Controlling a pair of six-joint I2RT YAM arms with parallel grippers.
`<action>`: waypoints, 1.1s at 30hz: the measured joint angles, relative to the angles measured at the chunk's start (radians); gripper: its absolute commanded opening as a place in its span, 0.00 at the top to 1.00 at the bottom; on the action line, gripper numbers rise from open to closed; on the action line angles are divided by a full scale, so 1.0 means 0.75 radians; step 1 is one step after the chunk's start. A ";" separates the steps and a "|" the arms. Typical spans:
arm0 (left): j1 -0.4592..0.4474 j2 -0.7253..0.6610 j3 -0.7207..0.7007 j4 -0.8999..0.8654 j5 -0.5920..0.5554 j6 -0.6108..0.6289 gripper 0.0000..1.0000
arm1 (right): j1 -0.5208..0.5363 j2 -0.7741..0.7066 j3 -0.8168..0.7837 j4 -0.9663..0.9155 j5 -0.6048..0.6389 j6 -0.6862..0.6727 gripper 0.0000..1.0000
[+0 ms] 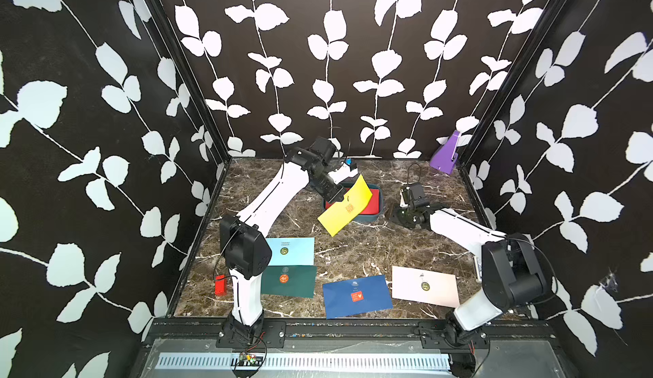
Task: Put the sealed envelopes into the storage box
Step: Place the envelope in the storage box.
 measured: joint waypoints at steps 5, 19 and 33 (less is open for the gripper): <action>0.007 0.080 0.250 -0.116 -0.100 0.047 1.00 | 0.001 0.128 0.122 0.050 -0.017 -0.006 0.54; 0.007 0.167 0.385 -0.229 -0.163 0.186 1.00 | 0.001 0.300 0.292 -0.024 -0.033 -0.111 0.81; -0.066 0.200 0.423 -0.263 -0.206 0.415 1.00 | 0.035 0.303 0.316 -0.109 -0.102 -0.285 0.90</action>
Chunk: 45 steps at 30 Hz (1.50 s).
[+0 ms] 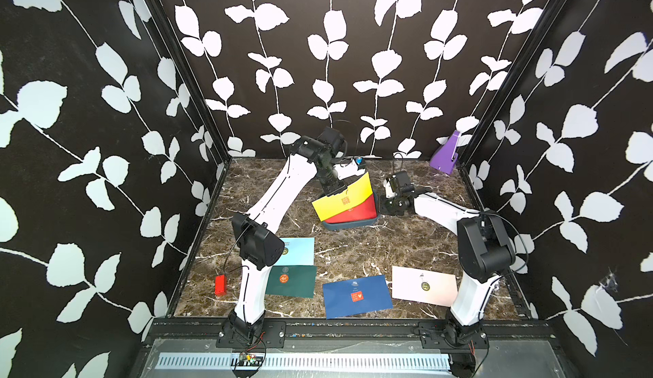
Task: Put the sealed envelopes into the storage box
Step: Place the envelope in the storage box.
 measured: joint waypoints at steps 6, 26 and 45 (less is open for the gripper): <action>-0.009 0.034 0.001 -0.001 -0.018 0.082 1.00 | 0.014 -0.013 0.000 -0.048 -0.005 -0.031 0.90; -0.009 0.210 0.022 0.018 -0.076 0.189 1.00 | 0.045 -0.033 -0.001 -0.120 -0.025 -0.063 0.92; -0.009 0.353 0.081 0.044 -0.150 0.201 1.00 | 0.052 -0.033 -0.001 -0.122 -0.035 -0.022 0.90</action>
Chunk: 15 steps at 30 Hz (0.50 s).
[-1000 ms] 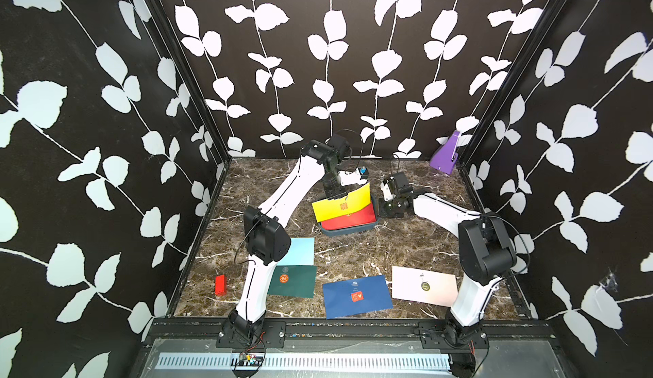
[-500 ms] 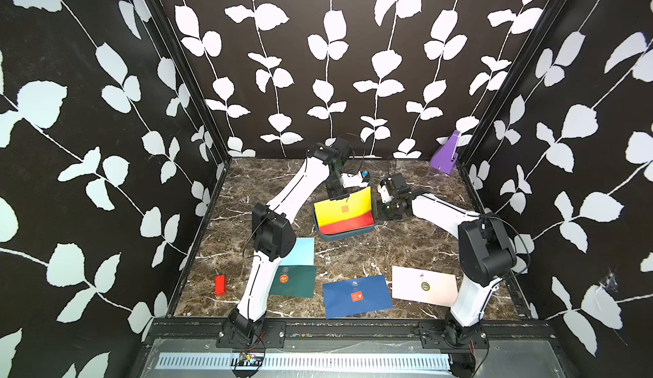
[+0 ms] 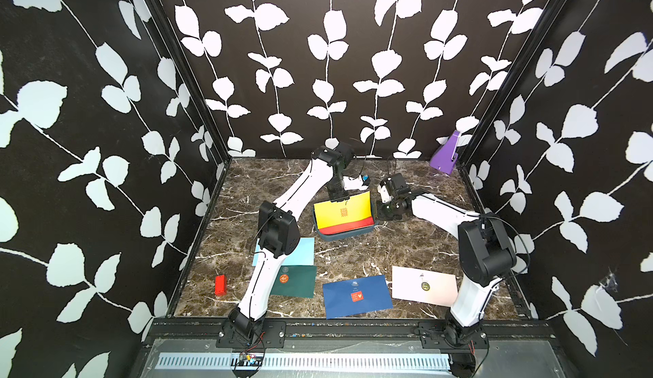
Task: Put the sealed envelopes into the storage box
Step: Place the envelope in the storage box.
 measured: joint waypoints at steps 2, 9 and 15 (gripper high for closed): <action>-0.001 0.028 0.000 0.020 -0.026 -0.005 1.00 | 0.001 -0.001 -0.001 0.001 -0.001 0.008 0.91; -0.002 0.088 -0.020 0.134 -0.124 -0.068 0.81 | 0.002 -0.023 -0.047 0.061 -0.005 0.109 0.90; -0.003 0.083 -0.023 0.255 -0.169 -0.189 0.54 | 0.003 -0.047 -0.095 0.122 0.018 0.214 0.90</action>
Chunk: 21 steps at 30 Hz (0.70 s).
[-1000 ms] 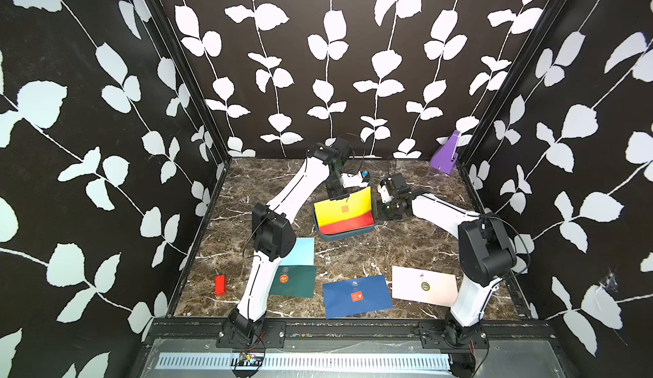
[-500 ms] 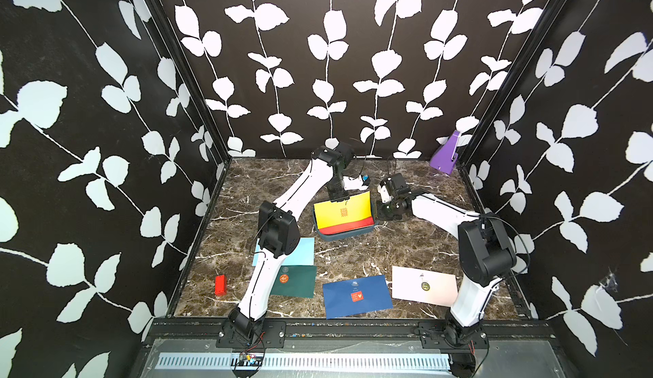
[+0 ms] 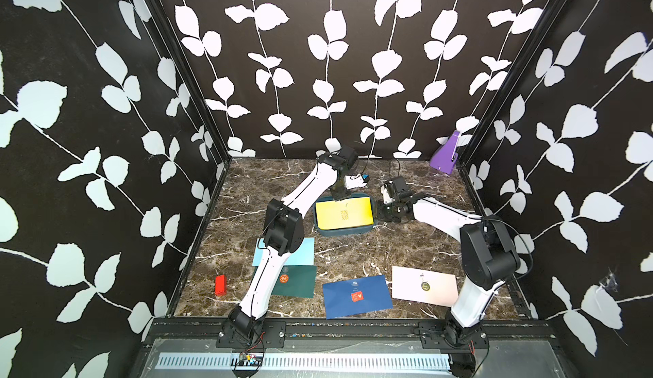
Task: Put the sealed envelopes into the storage box
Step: Place the envelope in the storage box, then pick up the envelope from the center of the board.
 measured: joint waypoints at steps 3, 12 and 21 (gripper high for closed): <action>0.000 -0.027 -0.015 0.047 -0.021 -0.093 0.49 | 0.001 0.000 0.000 0.012 0.038 0.039 0.89; 0.048 -0.399 -0.440 0.159 -0.176 -0.601 0.43 | -0.001 0.000 0.002 0.034 0.115 0.077 0.46; 0.229 -0.881 -1.175 0.276 -0.248 -1.008 0.39 | -0.004 -0.107 0.001 0.006 0.138 -0.021 0.01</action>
